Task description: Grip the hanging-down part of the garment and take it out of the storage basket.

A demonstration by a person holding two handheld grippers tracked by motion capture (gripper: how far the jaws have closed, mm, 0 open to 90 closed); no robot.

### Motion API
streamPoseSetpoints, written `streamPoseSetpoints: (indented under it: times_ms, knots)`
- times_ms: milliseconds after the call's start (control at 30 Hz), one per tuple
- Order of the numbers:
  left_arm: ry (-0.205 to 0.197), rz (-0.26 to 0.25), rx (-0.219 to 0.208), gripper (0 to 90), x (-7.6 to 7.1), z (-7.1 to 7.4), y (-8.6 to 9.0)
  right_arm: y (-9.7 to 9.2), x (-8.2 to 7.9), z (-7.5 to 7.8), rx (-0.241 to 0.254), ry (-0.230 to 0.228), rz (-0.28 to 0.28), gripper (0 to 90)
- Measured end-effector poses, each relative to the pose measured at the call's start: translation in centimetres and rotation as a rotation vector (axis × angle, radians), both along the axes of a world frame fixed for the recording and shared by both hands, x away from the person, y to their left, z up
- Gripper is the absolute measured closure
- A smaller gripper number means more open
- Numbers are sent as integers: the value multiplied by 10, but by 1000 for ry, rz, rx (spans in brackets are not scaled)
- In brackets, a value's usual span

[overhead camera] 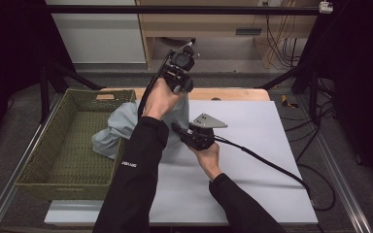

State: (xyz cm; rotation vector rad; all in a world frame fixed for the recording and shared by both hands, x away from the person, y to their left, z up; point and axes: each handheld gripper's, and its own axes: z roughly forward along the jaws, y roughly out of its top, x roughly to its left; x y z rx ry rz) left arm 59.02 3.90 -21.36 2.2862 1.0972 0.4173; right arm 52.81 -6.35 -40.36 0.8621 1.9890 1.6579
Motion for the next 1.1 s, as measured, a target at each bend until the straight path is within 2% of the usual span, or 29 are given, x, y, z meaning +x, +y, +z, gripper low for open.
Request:
streamPoseSetpoints:
  times_ms: [133, 233, 267, 367, 467, 500, 600, 633, 700, 733, 800, 1033, 1100]
  knots:
    - [-2, 2, 3, 872, -1, 0, 1, 0, -1, 1, 5, 14, 5, 849]
    - [-3, 3, 1, 872, -1, 0, 2, -1, -2, 3, 4, 21, 6, 852]
    - [-4, 3, 1, 872, -1, 0, 2, -3, -5, 5, -14, 13, -11, 855]
    - [-9, 3, 4, 872, -2, 1, 3, -7, -7, 7, -27, 2, -15, 858]
    - [-9, 4, 3, 872, -2, 1, 3, -13, -8, 9, -17, -10, -18, 859]
    - [-9, 3, 2, 872, -3, 2, 3, -20, -10, 12, -10, 1, -26, 859]
    - [-10, 2, 2, 872, -4, 2, 2, -28, -11, 13, -14, -9, -26, 859]
    - [-10, -2, 3, 872, -4, 2, 1, -36, -12, 15, -20, -17, -25, 860]
    - [-11, -2, 5, 872, -4, 2, 1, -38, -13, 16, -21, -27, -28, 860]
    - [-9, -2, 4, 872, -4, 2, 1, -45, -16, 19, -26, -27, -28, 861]
    - [-11, -1, 3, 872, -5, 1, 0, -46, -18, 20, -19, -18, -32, 861]
    - [-6, -4, 1, 872, -6, -1, 0, -66, -27, 28, -18, -48, -26, 863]
    - [-3, -6, 5, 872, -7, -3, 1, -70, -30, 31, -12, -41, -29, 863]
